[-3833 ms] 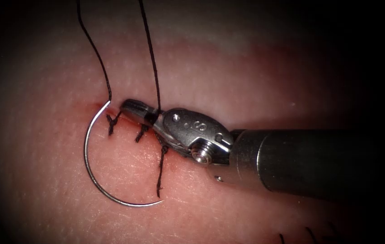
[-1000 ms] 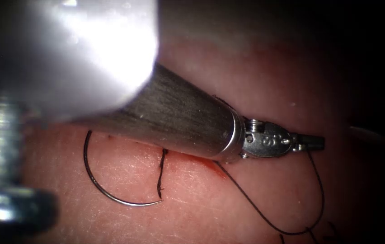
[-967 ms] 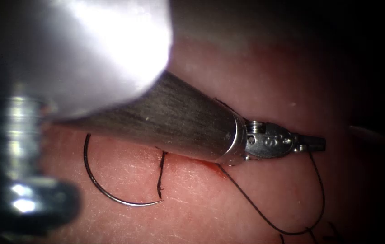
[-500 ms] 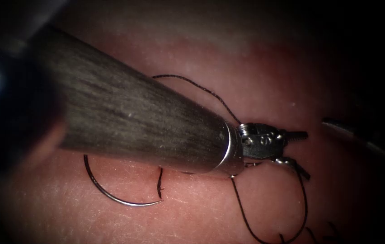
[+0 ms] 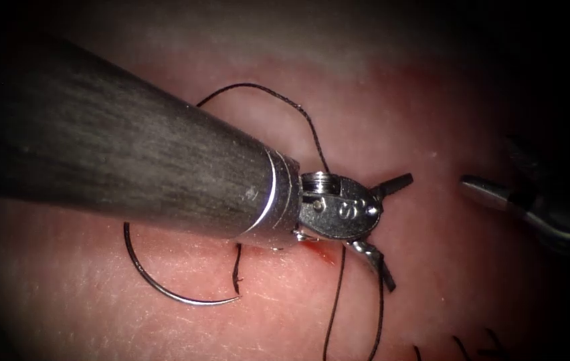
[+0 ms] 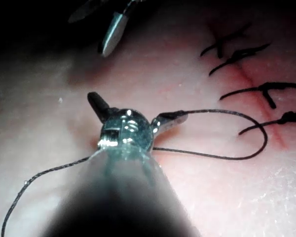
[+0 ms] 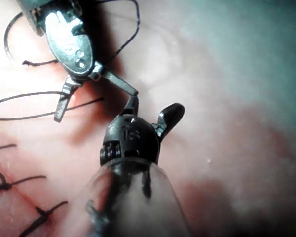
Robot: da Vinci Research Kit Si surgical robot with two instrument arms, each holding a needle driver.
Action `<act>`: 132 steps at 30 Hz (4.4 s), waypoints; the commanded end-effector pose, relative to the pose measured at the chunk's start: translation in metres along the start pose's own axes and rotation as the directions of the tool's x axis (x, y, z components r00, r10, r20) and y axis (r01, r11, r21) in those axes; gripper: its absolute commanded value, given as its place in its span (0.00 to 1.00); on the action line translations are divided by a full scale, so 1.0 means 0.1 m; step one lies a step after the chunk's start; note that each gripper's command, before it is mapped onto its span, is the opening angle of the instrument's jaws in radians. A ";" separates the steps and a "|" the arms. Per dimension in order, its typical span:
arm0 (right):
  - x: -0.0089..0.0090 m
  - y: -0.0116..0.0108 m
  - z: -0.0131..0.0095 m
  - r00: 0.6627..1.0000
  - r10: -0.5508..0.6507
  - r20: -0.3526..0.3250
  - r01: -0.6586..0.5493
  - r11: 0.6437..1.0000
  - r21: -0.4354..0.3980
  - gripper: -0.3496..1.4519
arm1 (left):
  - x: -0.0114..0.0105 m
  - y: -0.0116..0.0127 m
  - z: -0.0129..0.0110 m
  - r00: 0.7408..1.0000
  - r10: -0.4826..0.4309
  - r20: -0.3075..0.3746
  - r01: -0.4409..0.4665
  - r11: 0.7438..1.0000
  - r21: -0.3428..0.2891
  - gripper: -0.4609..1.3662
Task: Wound Closure
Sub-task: Drop the suture from the left gripper
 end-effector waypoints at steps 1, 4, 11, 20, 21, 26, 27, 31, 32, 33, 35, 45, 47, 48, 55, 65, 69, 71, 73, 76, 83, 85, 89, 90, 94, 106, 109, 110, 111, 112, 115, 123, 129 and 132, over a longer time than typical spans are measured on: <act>0.000 0.000 0.001 1.000 -0.001 -0.002 0.001 1.000 0.013 0.84 | 0.002 -0.001 -0.004 1.000 0.023 0.005 -0.023 1.000 0.015 0.97; 0.000 -0.004 0.007 1.000 -0.001 -0.004 0.001 1.000 0.016 0.84 | 0.013 -0.003 -0.029 0.996 0.082 0.023 -0.082 0.996 0.033 0.98; -0.001 -0.015 0.017 1.000 -0.001 -0.013 0.002 0.999 0.038 0.84 | 0.018 0.003 -0.080 0.989 0.145 0.041 -0.147 0.989 0.028 0.98; 0.003 -0.027 0.026 1.000 -0.008 -0.026 0.010 0.997 0.081 0.84 | 0.005 -0.023 -0.147 0.987 0.153 0.054 -0.159 0.980 0.119 0.91; 0.002 -0.026 0.027 1.000 -0.008 -0.026 0.010 0.997 0.081 0.84 | 0.000 -0.025 -0.157 0.986 0.158 0.059 -0.165 0.977 0.136 0.87; 0.002 -0.025 0.029 1.000 -0.008 -0.026 0.010 0.997 0.081 0.84 | -0.020 -0.009 -0.185 0.982 0.177 0.060 -0.183 0.975 0.125 0.87; 0.002 -0.025 0.030 1.000 -0.008 -0.026 0.011 0.997 0.081 0.84 | -0.027 0.000 -0.193 0.983 0.172 0.059 -0.178 0.977 0.120 0.87; 0.001 -0.025 0.032 1.000 -0.008 -0.027 0.010 0.997 0.081 0.84 | -0.053 0.028 -0.221 0.987 0.151 0.059 -0.157 0.982 0.109 0.86; 0.001 -0.025 0.033 1.000 -0.008 -0.027 0.010 0.997 0.081 0.84 | -0.060 0.034 -0.229 0.989 0.137 0.061 -0.143 0.984 0.110 0.85; 0.001 -0.025 0.033 1.000 -0.008 -0.027 0.010 0.997 0.081 0.84 | -0.066 0.040 -0.234 0.989 0.134 0.063 -0.140 0.984 0.111 0.85; 0.001 -0.025 0.035 1.000 -0.008 -0.026 0.010 0.997 0.080 0.84 | -0.077 0.049 -0.241 0.990 0.126 0.069 -0.134 0.984 0.115 0.85; -0.003 -0.032 0.045 0.999 -0.007 -0.034 0.010 0.997 0.078 0.85 | -0.127 0.084 -0.238 0.992 0.083 0.090 -0.097 0.980 0.172 0.86; -0.004 -0.033 0.046 0.999 -0.008 -0.036 0.010 0.997 0.078 0.84 | -0.134 0.087 -0.232 0.994 0.075 0.081 -0.089 0.978 0.188 0.85; -0.005 -0.033 0.046 0.999 -0.008 -0.036 0.011 0.997 0.079 0.85 | -0.139 0.088 -0.228 0.995 0.072 0.066 -0.084 0.975 0.204 0.85; -0.011 -0.041 0.045 0.999 -0.010 -0.036 0.013 0.996 0.084 0.84 | -0.173 0.097 -0.209 0.995 0.096 0.002 -0.093 0.955 0.283 0.82; -0.012 -0.046 0.046 0.999 -0.011 -0.034 0.014 0.996 0.088 0.84 | -0.233 0.120 -0.224 0.993 0.118 0.025 -0.121 0.962 0.246 0.85; -0.012 -0.048 0.046 0.999 -0.011 -0.035 0.014 0.996 0.091 0.84 | -0.246 0.120 -0.252 0.994 0.108 -0.009 -0.103 0.968 0.228 0.92; -0.013 -0.048 0.047 0.999 -0.011 -0.036 0.014 0.996 0.091 0.84 | -0.250 0.119 -0.258 0.993 0.110 -0.032 -0.100 0.968 0.232 0.93; -0.013 -0.049 0.047 0.999 -0.011 -0.037 0.014 0.995 0.094 0.84 | -0.257 0.117 -0.269 0.990 0.116 -0.081 -0.094 0.967 0.237 0.94; -0.014 -0.051 0.048 0.999 -0.012 -0.040 0.016 0.995 0.100 0.84 | -0.266 0.118 -0.282 0.986 0.123 -0.110 -0.095 0.969 0.229 0.91; -0.017 -0.053 0.048 0.999 -0.015 -0.039 0.019 0.994 0.107 0.84 | -0.218 0.110 -0.320 0.992 0.083 -0.090 -0.063 0.977 0.205 0.86; -0.018 -0.053 0.048 0.999 -0.015 -0.040 0.019 0.994 0.107 0.84 | -0.195 0.105 -0.327 0.993 0.083 -0.084 -0.065 0.977 0.203 0.85; -0.021 -0.056 0.049 0.999 -0.016 -0.040 0.020 0.994 0.106 0.84 | -0.128 0.096 -0.339 0.992 0.108 -0.067 -0.090 0.971 0.221 0.80; -0.021 -0.057 0.049 0.999 -0.016 -0.038 0.020 0.994 0.107 0.84 | -0.108 0.095 -0.341 0.992 0.107 -0.060 -0.092 0.971 0.222 0.80; -0.023 -0.057 0.049 0.999 -0.017 -0.036 0.021 0.994 0.108 0.83 | -0.051 0.092 -0.336 0.993 0.106 -0.048 -0.092 0.968 0.234 0.77; -0.023 -0.059 0.050 0.999 -0.017 -0.037 0.021 0.994 0.108 0.84 | 0.060 0.101 -0.217 0.967 0.095 -0.237 -0.040 0.973 0.227 0.72; -0.023 -0.059 0.050 0.999 -0.017 -0.037 0.021 0.994 0.108 0.84 | 0.054 0.102 -0.175 0.958 0.118 -0.261 -0.061 0.974 0.217 0.74; -0.023 -0.058 0.050 0.999 -0.017 -0.037 0.021 0.994 0.108 0.84 | 0.050 0.102 -0.166 0.956 0.114 -0.270 -0.056 0.976 0.213 0.73; -0.023 -0.059 0.050 0.999 -0.018 -0.034 0.021 0.994 0.110 0.84 | 0.042 0.102 -0.155 0.954 0.107 -0.279 -0.049 0.977 0.207 0.73; -0.023 -0.058 0.049 0.999 -0.018 -0.034 0.021 0.994 0.110 0.84 | 0.032 0.102 -0.145 0.953 0.096 -0.288 -0.038 0.979 0.201 0.71; -0.023 -0.058 0.049 0.999 -0.018 -0.032 0.022 0.994 0.111 0.84 | 0.011 0.104 -0.125 0.951 0.073 -0.302 -0.014 0.982 0.191 0.69; -0.023 -0.060 0.051 0.999 -0.018 -0.032 0.021 0.994 0.110 0.84 | -0.074 0.122 -0.058 0.946 0.028 -0.323 0.028 0.985 0.169 0.69; -0.024 -0.062 0.050 0.999 -0.019 -0.032 0.023 0.993 0.117 0.84 | -0.124 0.130 -0.033 0.954 0.006 -0.298 0.044 0.986 0.161 0.70; -0.027 -0.063 0.049 0.999 -0.021 -0.029 0.024 0.993 0.119 0.84 | -0.140 0.133 -0.036 0.959 0.008 -0.285 0.040 0.986 0.163 0.71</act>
